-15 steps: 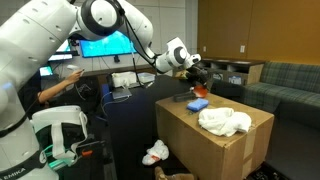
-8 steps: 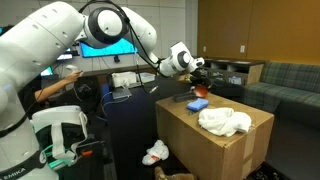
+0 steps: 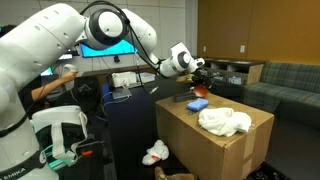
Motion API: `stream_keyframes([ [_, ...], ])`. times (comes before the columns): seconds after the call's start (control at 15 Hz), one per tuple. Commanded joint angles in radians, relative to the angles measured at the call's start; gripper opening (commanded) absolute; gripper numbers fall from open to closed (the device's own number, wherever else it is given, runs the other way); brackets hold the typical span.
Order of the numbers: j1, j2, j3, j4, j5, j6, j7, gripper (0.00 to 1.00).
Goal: Replace the objects on the box with the objects on the table, that is the brown toy with the towel, plastic bag with the blue duster and orange object with the dark brown duster
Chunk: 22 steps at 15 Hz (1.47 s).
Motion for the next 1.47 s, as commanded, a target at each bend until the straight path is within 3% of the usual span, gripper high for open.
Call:
stream_keyframes([
  [0.0,0.025,0.011,-0.033,0.033,0.004,-0.018,-0.029,0.73],
  [0.13,0.031,0.012,-0.041,0.03,0.0,-0.018,-0.032,0.64],
  [0.4,0.042,0.005,-0.051,0.021,-0.008,-0.022,-0.036,0.31],
  [0.67,0.055,-0.009,-0.063,0.007,-0.016,-0.023,-0.031,0.05],
  [1.4,0.138,-0.128,-0.093,-0.064,-0.059,-0.007,0.016,0.04],
])
